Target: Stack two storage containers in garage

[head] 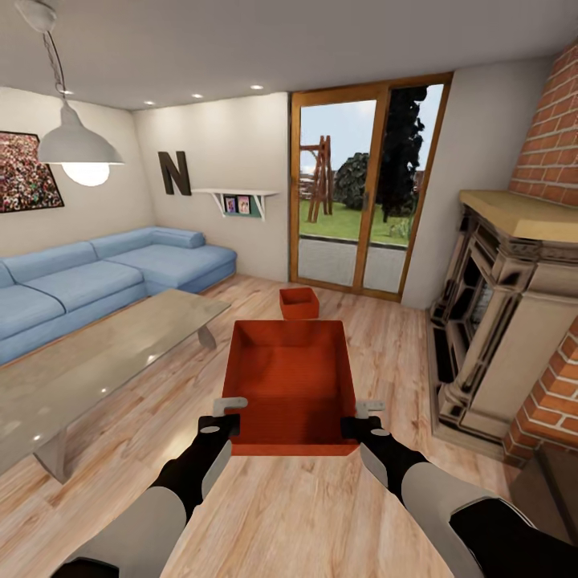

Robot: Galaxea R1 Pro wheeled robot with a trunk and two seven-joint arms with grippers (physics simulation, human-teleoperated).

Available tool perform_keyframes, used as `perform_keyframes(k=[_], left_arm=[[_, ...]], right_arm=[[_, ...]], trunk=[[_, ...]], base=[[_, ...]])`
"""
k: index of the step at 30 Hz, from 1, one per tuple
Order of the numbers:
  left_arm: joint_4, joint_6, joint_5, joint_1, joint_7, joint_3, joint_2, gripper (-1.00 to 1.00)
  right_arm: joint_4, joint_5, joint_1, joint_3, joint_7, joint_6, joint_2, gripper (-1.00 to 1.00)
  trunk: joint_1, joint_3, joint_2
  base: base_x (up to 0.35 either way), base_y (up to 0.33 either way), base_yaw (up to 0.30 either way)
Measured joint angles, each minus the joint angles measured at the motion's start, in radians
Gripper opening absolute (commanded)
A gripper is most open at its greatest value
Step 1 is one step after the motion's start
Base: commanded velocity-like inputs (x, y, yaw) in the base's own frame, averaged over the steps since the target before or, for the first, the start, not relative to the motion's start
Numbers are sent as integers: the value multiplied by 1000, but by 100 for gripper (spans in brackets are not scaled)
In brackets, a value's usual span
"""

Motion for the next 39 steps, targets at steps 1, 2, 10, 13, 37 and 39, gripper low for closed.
perform_keyframes(k=[1,2,10,13,37,39], left_arm=[[0,0,0,0,0,0,0,-100],[0,0,0,0,0,0,0,-100],[0,0,0,0,-1,0,1,-100],[0,0,0,0,-1,0,1,-100],[1,0,1,0,-3,-1,2,-100],[1,0,1,0,-3,-1,2,-100]], right_arm=[[0,0,0,0,0,0,0,-100],[0,0,0,0,0,0,0,-100],[0,1,0,-1,-1,0,1,-100],[1,1,0,-1,-1,0,1,-100],[2,2,-1,-3,-1,0,2,-100],[2,2,-1,-3,-1,0,2,-100]], trunk=[[0,2,0],[0,3,0],[0,15,0],[0,20,0],[0,54,-2],[0,57,-2]], base=[[0,0,0],[0,0,0],[0,0,0],[0,0,0],[0,0,0],[0,0,0]])
